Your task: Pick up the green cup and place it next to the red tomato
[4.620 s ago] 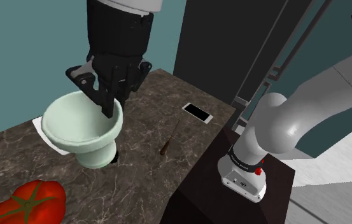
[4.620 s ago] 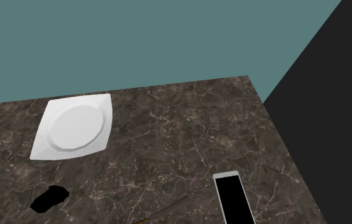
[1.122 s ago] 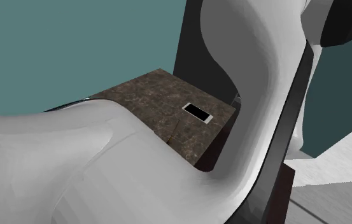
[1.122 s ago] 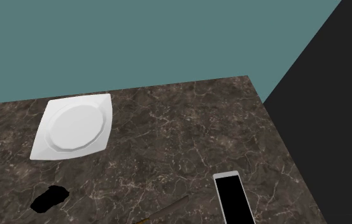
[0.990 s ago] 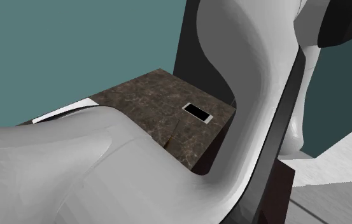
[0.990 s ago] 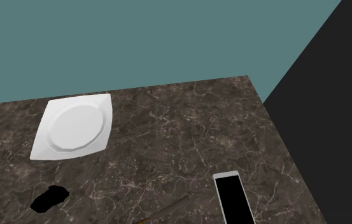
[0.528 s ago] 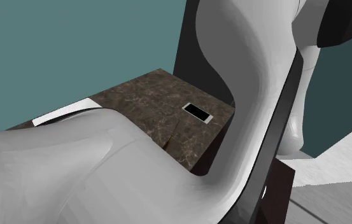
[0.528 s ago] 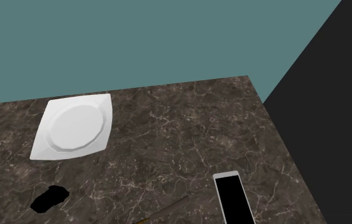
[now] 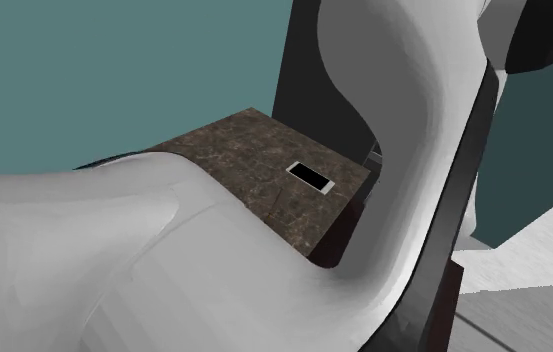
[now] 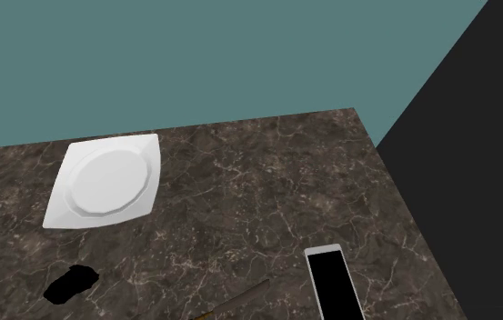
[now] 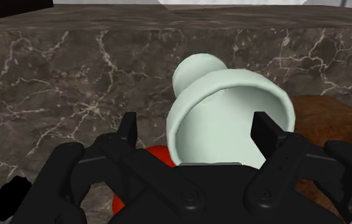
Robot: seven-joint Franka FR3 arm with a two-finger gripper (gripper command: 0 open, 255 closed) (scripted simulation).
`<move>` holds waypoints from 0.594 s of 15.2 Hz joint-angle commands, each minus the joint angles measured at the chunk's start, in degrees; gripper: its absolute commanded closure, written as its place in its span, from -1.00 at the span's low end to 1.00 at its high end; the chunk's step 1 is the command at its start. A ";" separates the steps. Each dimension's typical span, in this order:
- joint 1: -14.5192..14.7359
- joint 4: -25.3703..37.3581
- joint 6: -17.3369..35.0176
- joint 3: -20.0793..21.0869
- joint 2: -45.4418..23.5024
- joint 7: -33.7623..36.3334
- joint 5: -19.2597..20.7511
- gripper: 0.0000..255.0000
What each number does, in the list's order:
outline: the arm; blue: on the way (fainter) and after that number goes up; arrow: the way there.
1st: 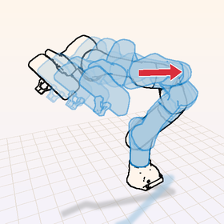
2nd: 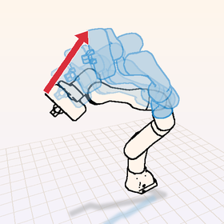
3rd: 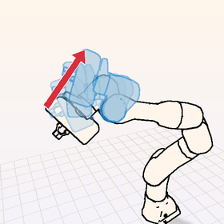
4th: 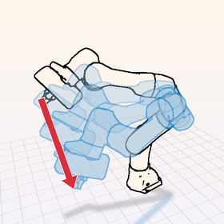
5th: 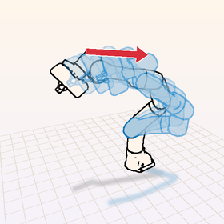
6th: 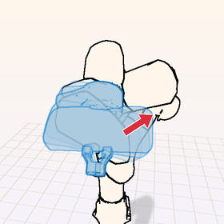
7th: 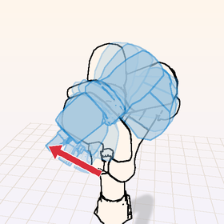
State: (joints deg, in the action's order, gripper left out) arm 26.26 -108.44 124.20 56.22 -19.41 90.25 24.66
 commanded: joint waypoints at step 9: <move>-2.14 1.43 -3.41 2.30 3.56 -2.41 -3.91 -1.00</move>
State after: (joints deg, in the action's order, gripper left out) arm 24.12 -107.00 120.79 58.51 -15.86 87.85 20.77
